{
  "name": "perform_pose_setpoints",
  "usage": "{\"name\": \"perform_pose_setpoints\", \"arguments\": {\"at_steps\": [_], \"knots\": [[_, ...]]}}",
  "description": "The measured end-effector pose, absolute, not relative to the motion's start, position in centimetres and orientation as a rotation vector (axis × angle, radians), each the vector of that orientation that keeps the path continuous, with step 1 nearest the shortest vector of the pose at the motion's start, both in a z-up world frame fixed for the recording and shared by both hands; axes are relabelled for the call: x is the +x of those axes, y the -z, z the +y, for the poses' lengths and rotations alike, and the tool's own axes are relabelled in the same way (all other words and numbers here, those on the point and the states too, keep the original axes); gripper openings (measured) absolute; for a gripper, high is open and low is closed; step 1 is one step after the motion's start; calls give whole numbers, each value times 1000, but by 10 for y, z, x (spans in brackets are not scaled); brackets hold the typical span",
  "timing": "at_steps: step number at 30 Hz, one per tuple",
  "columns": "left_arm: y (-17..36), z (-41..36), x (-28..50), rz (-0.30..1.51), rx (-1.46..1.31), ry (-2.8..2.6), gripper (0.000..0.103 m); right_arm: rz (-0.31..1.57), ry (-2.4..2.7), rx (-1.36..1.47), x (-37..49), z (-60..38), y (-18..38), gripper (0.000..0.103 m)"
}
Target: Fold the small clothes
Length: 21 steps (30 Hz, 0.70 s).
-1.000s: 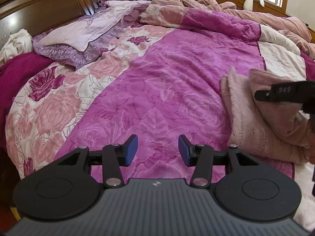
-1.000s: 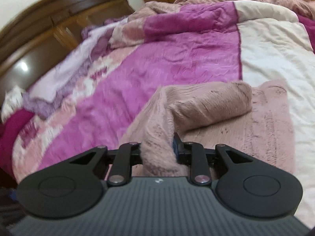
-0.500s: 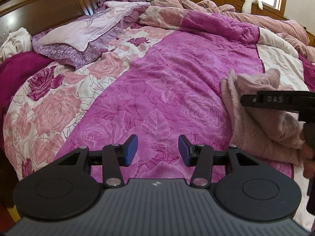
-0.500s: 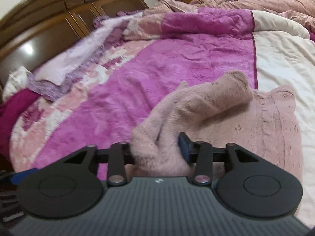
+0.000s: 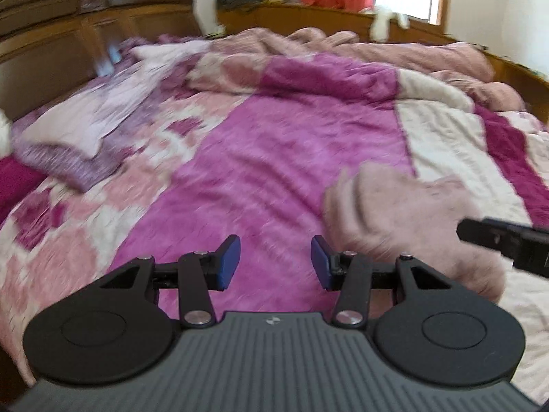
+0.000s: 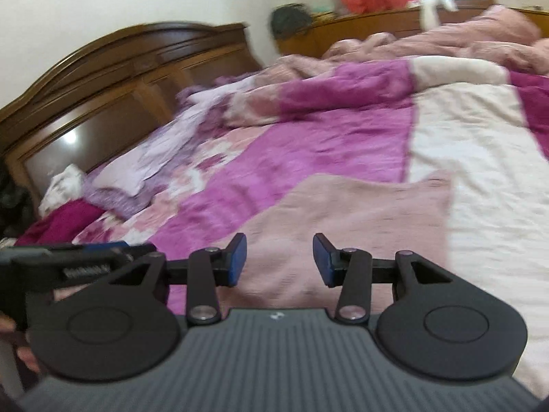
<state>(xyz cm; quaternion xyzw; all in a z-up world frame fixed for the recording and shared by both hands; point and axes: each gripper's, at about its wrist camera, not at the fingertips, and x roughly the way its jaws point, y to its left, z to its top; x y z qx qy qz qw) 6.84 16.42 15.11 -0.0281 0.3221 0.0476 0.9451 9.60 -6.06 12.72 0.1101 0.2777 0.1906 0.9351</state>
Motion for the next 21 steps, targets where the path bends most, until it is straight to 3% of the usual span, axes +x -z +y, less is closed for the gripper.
{"name": "perform_pose_setpoints", "arguments": {"at_steps": [9, 21], "knots": [[-154, 121, 149, 654, -87, 82, 54, 624, -141, 399, 113, -124, -94, 47], [-89, 94, 260, 836, -160, 142, 54, 647, -79, 432, 120, -147, -66, 47]]}}
